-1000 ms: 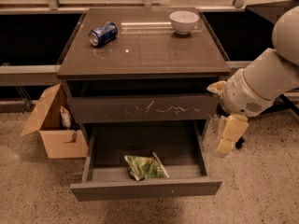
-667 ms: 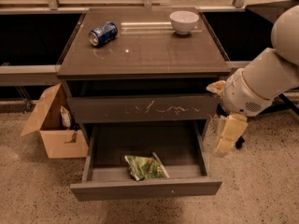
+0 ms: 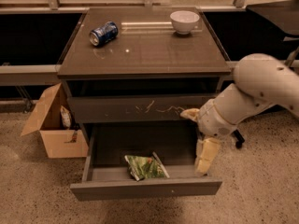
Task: Pick green jalapeno chip bag from middle drawer and place on counter
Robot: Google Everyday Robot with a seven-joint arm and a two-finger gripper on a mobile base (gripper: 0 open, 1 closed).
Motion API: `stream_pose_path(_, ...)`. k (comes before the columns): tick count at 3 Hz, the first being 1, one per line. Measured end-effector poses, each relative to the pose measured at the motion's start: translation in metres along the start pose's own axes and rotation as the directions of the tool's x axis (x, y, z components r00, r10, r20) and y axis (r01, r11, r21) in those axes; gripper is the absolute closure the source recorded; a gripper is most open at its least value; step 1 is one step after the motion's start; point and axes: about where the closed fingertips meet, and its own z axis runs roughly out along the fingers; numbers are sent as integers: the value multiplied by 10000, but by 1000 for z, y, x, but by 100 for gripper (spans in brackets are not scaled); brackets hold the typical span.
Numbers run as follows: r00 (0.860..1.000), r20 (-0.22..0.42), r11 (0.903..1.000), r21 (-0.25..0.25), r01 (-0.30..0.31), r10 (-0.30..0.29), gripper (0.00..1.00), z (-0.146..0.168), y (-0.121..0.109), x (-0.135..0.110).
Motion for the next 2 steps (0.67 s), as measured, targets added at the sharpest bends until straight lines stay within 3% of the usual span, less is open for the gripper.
stream_pose_path(1,9981,536,9963,-783,342,-300,0,58,0,6)
stream_pose_path(2,9964,758,9913,-1227,470,-379,0,109,-7,12)
